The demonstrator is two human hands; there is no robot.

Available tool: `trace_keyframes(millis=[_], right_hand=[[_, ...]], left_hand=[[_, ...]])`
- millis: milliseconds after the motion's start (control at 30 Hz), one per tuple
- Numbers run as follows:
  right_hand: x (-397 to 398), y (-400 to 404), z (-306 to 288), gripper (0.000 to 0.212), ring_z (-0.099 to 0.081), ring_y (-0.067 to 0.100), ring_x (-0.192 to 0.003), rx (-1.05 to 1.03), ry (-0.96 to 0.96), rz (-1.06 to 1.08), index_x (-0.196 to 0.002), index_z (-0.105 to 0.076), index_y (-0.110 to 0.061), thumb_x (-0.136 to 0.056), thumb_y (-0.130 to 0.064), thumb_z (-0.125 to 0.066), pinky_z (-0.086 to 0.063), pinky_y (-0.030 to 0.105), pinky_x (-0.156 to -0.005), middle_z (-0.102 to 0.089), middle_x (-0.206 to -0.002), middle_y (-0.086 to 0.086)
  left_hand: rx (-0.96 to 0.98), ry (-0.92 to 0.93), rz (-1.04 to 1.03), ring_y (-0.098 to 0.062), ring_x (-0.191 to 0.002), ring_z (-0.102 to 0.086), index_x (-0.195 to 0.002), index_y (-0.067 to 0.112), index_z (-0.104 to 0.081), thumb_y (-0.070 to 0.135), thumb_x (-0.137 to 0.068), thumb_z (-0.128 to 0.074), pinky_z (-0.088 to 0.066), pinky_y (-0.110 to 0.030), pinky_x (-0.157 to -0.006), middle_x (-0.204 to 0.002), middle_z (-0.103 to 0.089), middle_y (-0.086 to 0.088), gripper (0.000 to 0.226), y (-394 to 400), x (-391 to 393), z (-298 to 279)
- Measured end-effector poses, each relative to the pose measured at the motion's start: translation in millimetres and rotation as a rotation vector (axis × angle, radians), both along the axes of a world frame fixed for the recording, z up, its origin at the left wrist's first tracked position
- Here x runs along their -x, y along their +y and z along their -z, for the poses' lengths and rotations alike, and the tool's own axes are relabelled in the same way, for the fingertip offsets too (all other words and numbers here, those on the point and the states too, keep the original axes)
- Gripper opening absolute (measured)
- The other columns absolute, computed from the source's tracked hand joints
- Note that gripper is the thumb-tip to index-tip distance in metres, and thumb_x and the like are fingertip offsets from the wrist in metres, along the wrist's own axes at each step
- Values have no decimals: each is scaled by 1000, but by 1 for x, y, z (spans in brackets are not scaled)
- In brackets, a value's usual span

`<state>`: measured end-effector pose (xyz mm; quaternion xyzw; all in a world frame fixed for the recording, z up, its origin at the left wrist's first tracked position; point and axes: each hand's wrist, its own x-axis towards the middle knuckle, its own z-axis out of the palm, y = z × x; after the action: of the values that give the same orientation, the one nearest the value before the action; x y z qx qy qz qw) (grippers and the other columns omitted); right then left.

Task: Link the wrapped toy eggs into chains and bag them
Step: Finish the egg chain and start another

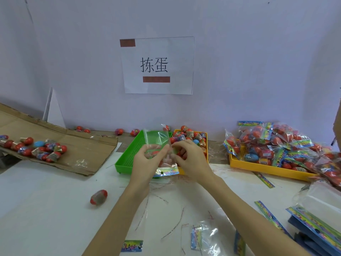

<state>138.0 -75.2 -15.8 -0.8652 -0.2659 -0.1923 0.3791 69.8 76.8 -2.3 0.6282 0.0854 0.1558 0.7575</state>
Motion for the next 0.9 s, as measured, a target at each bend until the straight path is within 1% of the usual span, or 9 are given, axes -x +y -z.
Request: trace_keyframes(millis=[100,233,367,433,500,567,700,800,900], right_hand=[[13,-21,2,27,-63,3,-91,-174,-28,45,-113,-68,-20,-90,-10,-76,-50,13,-81,-65,-105,-10],[35,-52,6,26,-70,8,-98,-393,43,22,-111,-65,-15,-89,-7,-78,-57,19,-86,-70,-106,-4],[51,-65,-3,25,-70,6,-100,-582,108,21,-112,-66,-18,-90,-19,-78,-57,20,-87,-72,-103,-12],[55,-68,-14,26,-69,6,-103,-628,41,28,-115,-65,-18,-91,-19,-76,-57,20,-88,-72,-105,-14],[61,-69,-25,29,-70,8,-106,-591,-102,17,-118,-63,-18,-92,-14,-75,-56,18,-88,-71,-109,-14],[66,-70,-30,33,-70,8,-107,-482,-246,-7,-121,-61,-17,-93,-10,-74,-57,17,-86,-71,-114,-6],[67,-72,-31,36,-70,2,-91,-283,-261,-47,-124,-57,-27,-95,-11,-71,-59,19,-66,-67,-115,-5],[65,-74,-28,38,-69,5,-86,-169,-198,-57,-127,-56,-30,-96,-11,-68,-59,23,-65,-63,-117,-6],[63,-75,-26,35,-68,5,-89,-119,-200,-80,-128,-60,-24,-96,-12,-69,-54,15,-66,-64,-117,-10]], left_hand=[[5,33,37,-20,-81,-80,-110,15,-70,37,-84,-85,-57,-19,-61,-91,-81,-6,37,-6,-1,2],[-19,20,88,-35,-94,-77,-114,11,-70,24,-91,-81,-64,-41,-85,-100,-80,-13,29,-14,-1,6],[-164,-106,232,-30,-89,-79,-112,10,-69,15,-89,-82,-65,-35,-71,-106,-78,-9,27,-18,5,7],[-293,-158,268,-26,-94,-78,-111,16,-69,19,-87,-84,-65,-36,-75,-107,-78,-2,29,-19,6,9],[-437,-207,273,-14,-93,-75,-111,22,-69,25,-85,-87,-61,-31,-77,-106,-78,4,32,-20,6,11],[-468,-244,309,-8,-77,-70,-111,24,-69,25,-84,-87,-58,-25,-69,-104,-77,4,33,-22,7,12],[-497,-282,338,-44,-80,-65,-115,26,-68,22,-85,-87,-60,-60,-76,-105,-76,0,36,-25,8,15],[-525,-305,322,-23,-91,-73,-116,23,-68,21,-84,-88,-60,-55,-80,-106,-77,2,38,-26,8,15],[-532,-311,306,-19,-104,-74,-118,20,-68,19,-82,-90,-61,-46,-89,-108,-77,3,42,-28,8,15]])
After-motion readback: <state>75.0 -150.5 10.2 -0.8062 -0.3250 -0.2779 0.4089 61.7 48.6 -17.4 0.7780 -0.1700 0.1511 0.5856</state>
